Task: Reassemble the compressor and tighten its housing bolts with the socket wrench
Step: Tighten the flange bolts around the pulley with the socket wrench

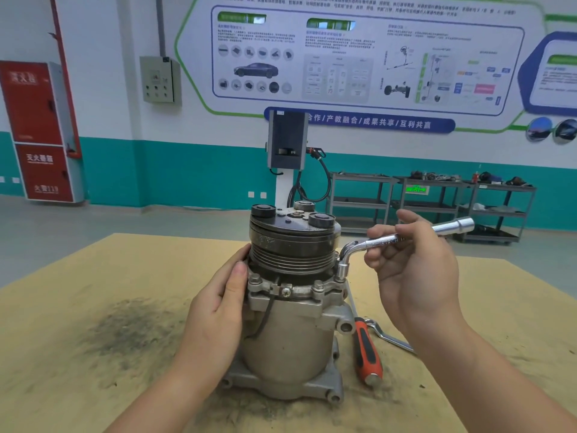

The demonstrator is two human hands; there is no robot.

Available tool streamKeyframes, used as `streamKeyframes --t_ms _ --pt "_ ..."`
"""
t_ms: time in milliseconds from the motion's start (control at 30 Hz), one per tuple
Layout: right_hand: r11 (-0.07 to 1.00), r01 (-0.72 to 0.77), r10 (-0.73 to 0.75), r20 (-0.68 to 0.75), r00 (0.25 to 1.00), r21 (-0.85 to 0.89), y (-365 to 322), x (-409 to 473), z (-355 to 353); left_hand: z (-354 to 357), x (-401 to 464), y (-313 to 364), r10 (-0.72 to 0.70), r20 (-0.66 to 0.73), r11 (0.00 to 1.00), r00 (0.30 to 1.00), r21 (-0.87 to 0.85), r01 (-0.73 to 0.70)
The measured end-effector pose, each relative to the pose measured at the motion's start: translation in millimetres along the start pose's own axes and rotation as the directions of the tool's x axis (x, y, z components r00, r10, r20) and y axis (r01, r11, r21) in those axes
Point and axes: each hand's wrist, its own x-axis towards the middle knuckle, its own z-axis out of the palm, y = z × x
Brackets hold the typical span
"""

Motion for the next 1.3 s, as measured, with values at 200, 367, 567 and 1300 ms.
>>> streamKeyframes --t_ms 200,367,567,1300 --pt "0.991 -0.125 0.125 0.006 0.992 0.044 0.9 4.7 -1.5 0.0 -0.8 3.6 -0.011 0.008 1.000 1.000 -0.007 0.011" --pt "0.995 -0.088 0.088 -0.003 0.996 0.044 4.1 3.3 -4.1 -0.6 -0.5 2.7 -0.004 0.011 1.000 1.000 0.014 0.004" --pt "0.947 0.316 -0.311 0.090 0.946 -0.052 13.4 -14.7 -5.8 -1.3 -0.3 -1.9 0.010 -0.001 1.000 1.000 0.006 -0.010" --pt "0.154 0.916 -0.440 0.804 0.400 -0.371 9.5 -27.7 0.7 -0.9 1.5 -3.9 0.024 0.009 1.000 1.000 -0.020 -0.024"
